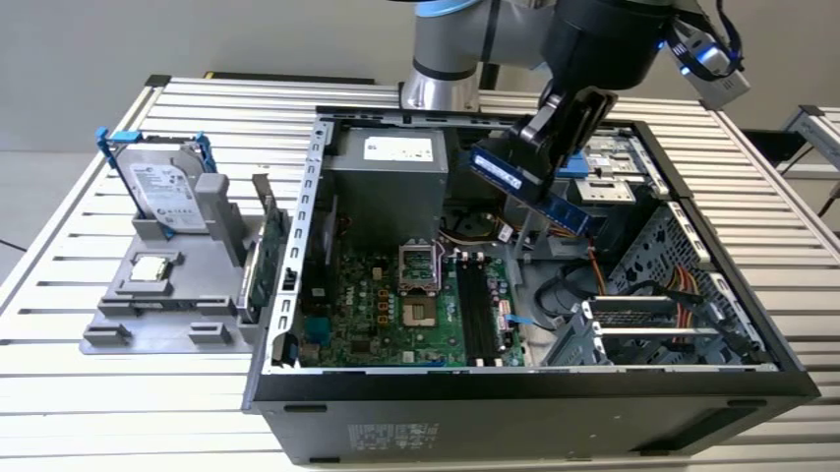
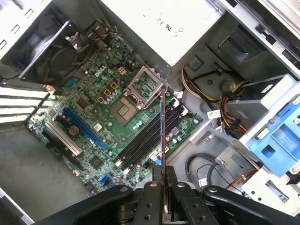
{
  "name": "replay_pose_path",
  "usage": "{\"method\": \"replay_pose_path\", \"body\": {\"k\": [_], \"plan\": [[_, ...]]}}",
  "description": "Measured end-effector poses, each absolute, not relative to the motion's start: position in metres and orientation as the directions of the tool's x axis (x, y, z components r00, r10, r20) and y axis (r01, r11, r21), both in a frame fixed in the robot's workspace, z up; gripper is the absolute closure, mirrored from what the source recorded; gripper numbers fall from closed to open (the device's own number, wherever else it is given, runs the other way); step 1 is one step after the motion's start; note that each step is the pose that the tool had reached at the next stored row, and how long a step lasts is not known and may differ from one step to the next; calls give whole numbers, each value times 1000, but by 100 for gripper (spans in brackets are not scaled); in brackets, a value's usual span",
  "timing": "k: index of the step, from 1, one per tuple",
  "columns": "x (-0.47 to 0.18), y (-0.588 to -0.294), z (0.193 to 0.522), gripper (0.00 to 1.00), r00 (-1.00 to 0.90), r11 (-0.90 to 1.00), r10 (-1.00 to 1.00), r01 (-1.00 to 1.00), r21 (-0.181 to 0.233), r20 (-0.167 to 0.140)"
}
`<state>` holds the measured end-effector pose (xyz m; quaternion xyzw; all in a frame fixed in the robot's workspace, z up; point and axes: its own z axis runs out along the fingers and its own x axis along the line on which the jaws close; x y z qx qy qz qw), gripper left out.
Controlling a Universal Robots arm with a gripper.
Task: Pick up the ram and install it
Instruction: 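Insert the ram into the slot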
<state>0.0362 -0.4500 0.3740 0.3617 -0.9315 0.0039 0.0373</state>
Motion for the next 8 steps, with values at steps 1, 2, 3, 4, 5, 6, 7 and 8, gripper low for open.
{"method": "replay_pose_path", "body": {"k": [1,2,3,4,5,6,7,8], "plan": [[37,-450,374,100,-739,742,-669,-670,20,72],[37,-450,374,100,-743,746,-665,-666,20,72],[37,-450,374,100,-747,749,-661,-662,20,72],[37,-450,374,100,-750,753,-657,-658,20,72],[38,-450,374,100,-754,757,-653,-653,20,72],[38,-450,374,100,-758,761,-648,-649,20,72],[38,-450,374,100,-762,764,-644,-644,20,72],[38,-450,374,100,-765,768,-640,-640,20,72]]}}
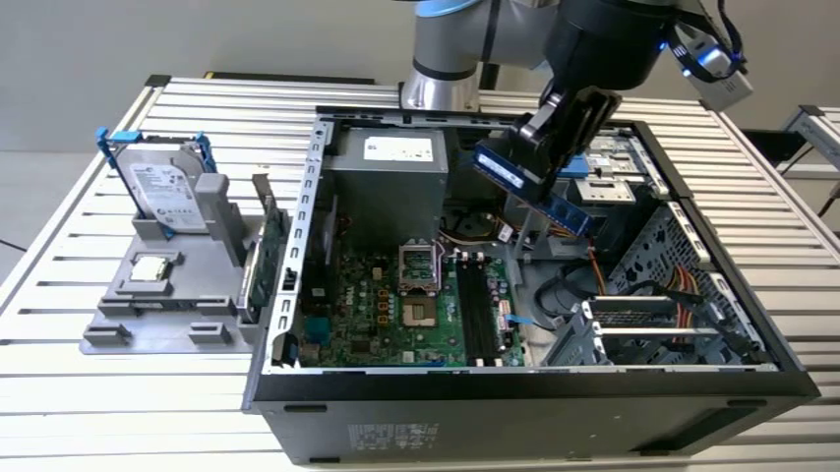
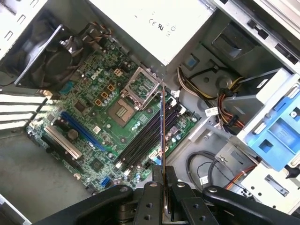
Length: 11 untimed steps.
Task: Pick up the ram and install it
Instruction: 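Insert the ram into the slot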
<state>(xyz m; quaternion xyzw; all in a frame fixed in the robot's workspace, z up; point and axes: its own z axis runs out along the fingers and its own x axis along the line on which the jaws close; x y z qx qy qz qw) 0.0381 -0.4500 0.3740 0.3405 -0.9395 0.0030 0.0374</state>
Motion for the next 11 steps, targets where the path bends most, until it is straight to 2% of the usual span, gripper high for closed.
{"method": "replay_pose_path", "body": {"k": [11], "plan": [[41,-450,374,100,-804,806,-591,-591,20,72]]}}
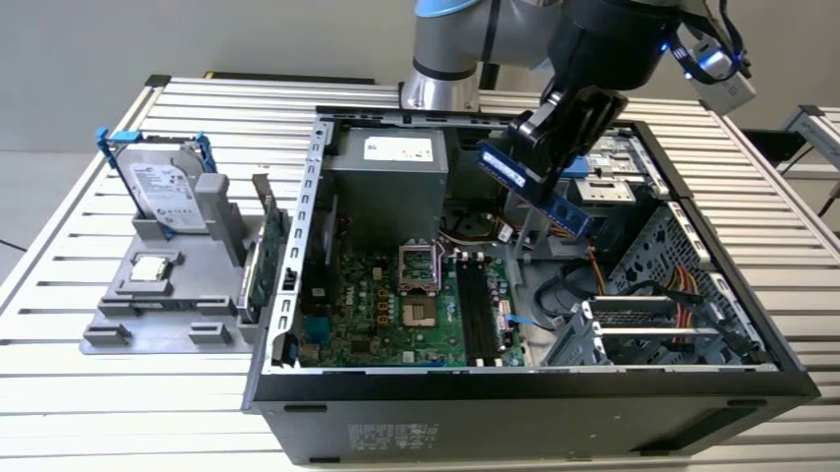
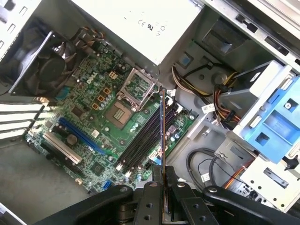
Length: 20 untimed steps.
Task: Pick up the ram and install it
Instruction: 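Insert the ram into the slot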
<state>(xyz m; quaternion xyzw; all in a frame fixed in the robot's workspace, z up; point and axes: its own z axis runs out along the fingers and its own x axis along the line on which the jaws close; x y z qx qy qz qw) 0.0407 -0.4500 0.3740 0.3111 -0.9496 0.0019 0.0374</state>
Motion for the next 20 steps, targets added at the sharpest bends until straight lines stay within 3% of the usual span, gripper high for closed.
{"method": "replay_pose_path", "body": {"k": [20], "plan": [[44,-457,374,100,-856,859,-511,-511,20,72]]}}
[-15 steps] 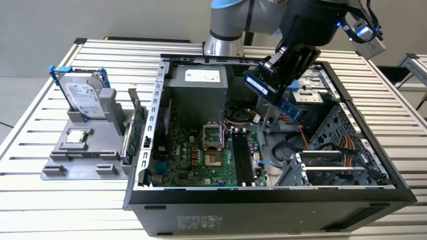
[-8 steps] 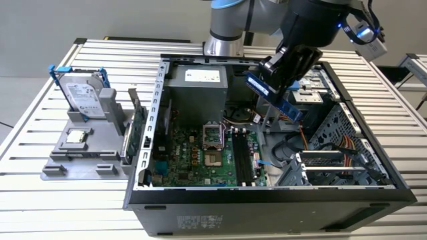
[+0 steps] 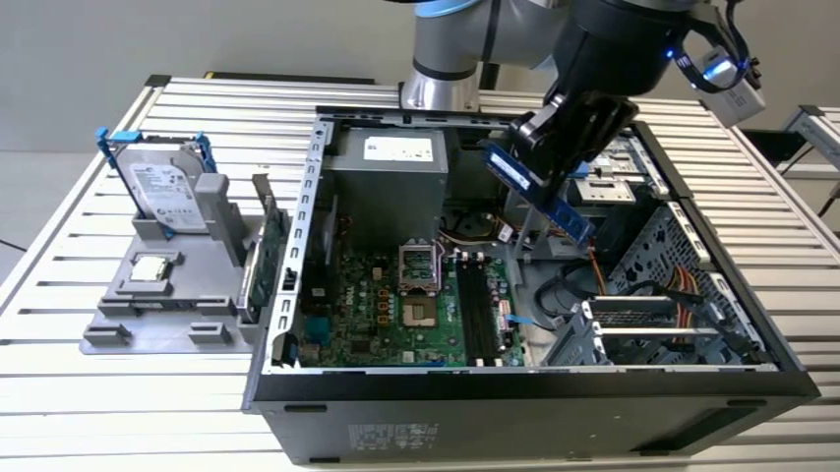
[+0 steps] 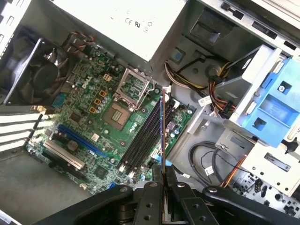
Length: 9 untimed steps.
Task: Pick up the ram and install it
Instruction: 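Insert the ram into the slot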
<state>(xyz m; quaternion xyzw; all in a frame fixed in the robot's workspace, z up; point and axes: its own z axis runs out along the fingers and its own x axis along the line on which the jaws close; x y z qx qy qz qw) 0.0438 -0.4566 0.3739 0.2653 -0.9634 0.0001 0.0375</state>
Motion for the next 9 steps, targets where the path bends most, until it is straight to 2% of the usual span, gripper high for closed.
{"method": "replay_pose_path", "body": {"k": [9], "plan": [[44,-461,374,100,-879,882,-471,-471,20,72]]}}
